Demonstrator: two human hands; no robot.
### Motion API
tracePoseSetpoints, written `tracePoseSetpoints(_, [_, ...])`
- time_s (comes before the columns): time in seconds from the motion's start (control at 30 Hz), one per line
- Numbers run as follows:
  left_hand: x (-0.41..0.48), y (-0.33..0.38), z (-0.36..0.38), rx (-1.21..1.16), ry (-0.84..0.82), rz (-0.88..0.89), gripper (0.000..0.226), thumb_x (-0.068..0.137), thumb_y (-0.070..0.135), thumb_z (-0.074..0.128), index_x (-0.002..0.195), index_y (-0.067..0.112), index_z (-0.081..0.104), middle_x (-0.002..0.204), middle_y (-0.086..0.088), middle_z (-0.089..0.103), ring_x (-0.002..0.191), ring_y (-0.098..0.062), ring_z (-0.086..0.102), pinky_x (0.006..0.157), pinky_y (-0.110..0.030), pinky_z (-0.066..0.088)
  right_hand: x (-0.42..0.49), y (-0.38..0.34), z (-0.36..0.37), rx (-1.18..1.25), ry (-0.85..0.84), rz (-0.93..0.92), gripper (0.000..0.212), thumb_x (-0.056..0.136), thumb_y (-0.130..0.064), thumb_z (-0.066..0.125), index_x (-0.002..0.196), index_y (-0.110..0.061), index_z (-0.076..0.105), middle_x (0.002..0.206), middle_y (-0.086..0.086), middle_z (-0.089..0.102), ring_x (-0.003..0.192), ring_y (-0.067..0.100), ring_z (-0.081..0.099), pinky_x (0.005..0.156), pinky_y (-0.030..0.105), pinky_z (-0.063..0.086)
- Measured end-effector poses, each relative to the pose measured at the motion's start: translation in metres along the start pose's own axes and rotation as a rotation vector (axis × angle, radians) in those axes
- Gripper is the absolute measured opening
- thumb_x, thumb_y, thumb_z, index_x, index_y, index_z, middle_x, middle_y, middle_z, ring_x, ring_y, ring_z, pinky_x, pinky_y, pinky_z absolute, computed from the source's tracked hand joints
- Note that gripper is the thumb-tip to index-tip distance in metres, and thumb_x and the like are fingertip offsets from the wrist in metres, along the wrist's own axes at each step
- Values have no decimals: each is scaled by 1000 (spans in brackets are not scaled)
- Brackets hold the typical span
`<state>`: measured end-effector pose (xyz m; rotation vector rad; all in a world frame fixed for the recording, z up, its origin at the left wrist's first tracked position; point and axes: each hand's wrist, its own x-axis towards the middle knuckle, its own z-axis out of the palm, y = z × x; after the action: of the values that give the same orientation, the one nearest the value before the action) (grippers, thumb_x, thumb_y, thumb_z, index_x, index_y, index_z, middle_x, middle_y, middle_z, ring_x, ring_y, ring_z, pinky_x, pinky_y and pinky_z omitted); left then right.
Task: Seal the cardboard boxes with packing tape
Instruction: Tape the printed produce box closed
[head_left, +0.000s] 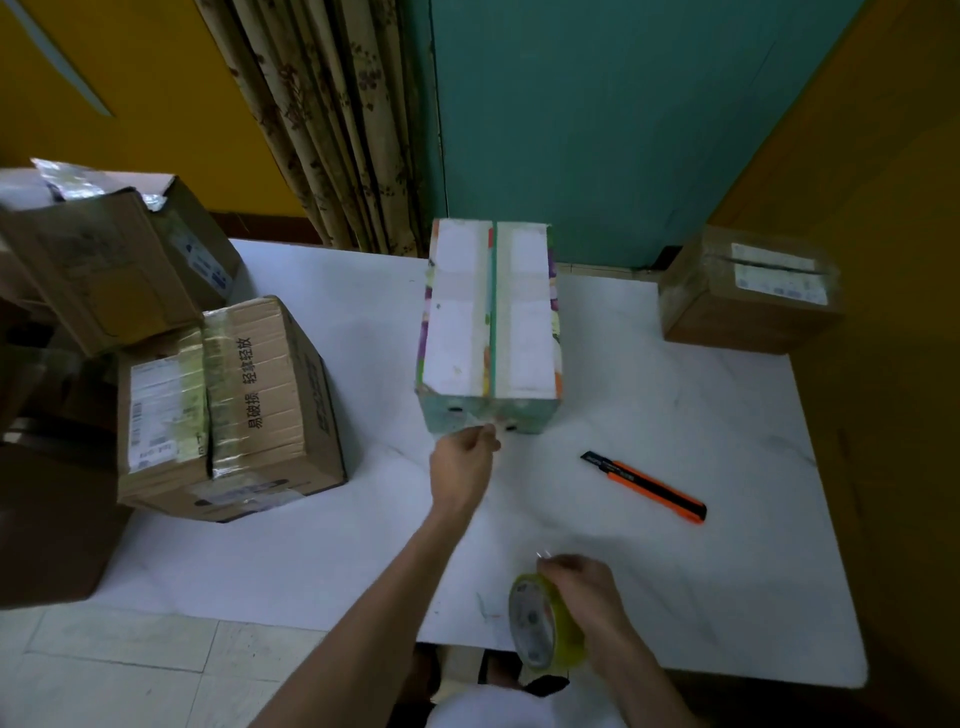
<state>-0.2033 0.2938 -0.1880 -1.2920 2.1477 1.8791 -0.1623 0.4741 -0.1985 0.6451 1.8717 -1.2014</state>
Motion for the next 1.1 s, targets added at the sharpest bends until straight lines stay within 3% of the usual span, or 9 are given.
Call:
tracePoseSetpoints(0.17, [-24, -4, -2, 177, -344, -198, 34, 91, 56, 67, 84, 23, 72, 92, 0, 76, 84, -20, 71, 67, -26, 56, -3, -17, 9, -43, 23, -202, 10, 93, -29, 67, 98, -21, 64, 99, -1, 66, 87, 12, 64, 63, 21, 47])
tracePoseSetpoints(0.3, [-32, -19, -14, 151, -503, -190, 21, 84, 25, 82, 93, 6, 81, 76, -1, 72, 63, -3, 62, 57, -15, 47, -2, -21, 26, -111, -14, -259, 9, 91, -28, 67, 97, -23, 63, 97, 2, 70, 85, 11, 68, 67, 24, 54])
tracePoseSetpoints(0.43, [-17, -32, -43, 227, -478, -92, 9, 84, 11, 79, 91, 8, 82, 76, -7, 76, 69, -15, 65, 70, -27, 58, -3, -22, 49, -187, -45, -244, 23, 89, -38, 69, 102, -23, 58, 95, -5, 65, 83, 7, 64, 64, 24, 51])
tracePoseSetpoints(0.6, [-3, -41, -76, 305, -552, -61, 42, 85, 11, 81, 124, 2, 69, 99, -13, 77, 85, -17, 74, 80, -26, 61, -4, -30, 74, -221, -98, -274, 32, 91, -33, 69, 113, -20, 51, 87, 4, 69, 57, 16, 68, 56, 33, 59])
tracePoseSetpoints(0.7, [4, -49, -87, 343, -487, 16, 32, 85, -3, 75, 117, -1, 73, 95, -18, 77, 78, -17, 74, 76, -26, 61, -4, -34, 84, -297, -106, -295, 33, 91, -38, 68, 114, -19, 53, 89, -6, 62, 56, 2, 61, 47, 15, 48])
tracePoseSetpoints(0.83, [7, -67, -92, 424, -307, 168, 29, 83, -16, 65, 105, -2, 77, 89, -14, 77, 66, -2, 69, 72, -21, 60, -8, -43, 93, -365, -122, -270, 44, 89, -52, 64, 117, -19, 52, 108, -1, 63, 75, 3, 58, 57, 18, 44])
tracePoseSetpoints(0.97, [5, -77, -89, 438, -190, 258, 24, 86, -12, 68, 101, 3, 78, 91, -5, 75, 76, 1, 68, 74, -10, 53, -15, -54, 94, -349, -154, -203, 44, 96, -46, 57, 121, -11, 49, 77, -8, 55, 45, -1, 53, 35, 9, 35])
tracePoseSetpoints(1.03, [5, -80, -88, 433, -136, 299, 25, 84, -14, 66, 93, 6, 79, 88, -1, 75, 78, -6, 69, 76, -15, 55, -14, -55, 95, -382, -149, -197, 42, 96, -49, 56, 113, -10, 52, 70, -7, 57, 45, 0, 53, 35, 9, 35])
tracePoseSetpoints(1.1, [9, -83, -91, 391, -65, 283, 24, 84, -12, 68, 87, 10, 77, 83, 3, 73, 78, -7, 68, 73, -16, 55, -14, -52, 96, -443, -161, -183, 46, 91, -57, 56, 97, -11, 59, 68, -1, 63, 53, 8, 62, 50, 14, 50])
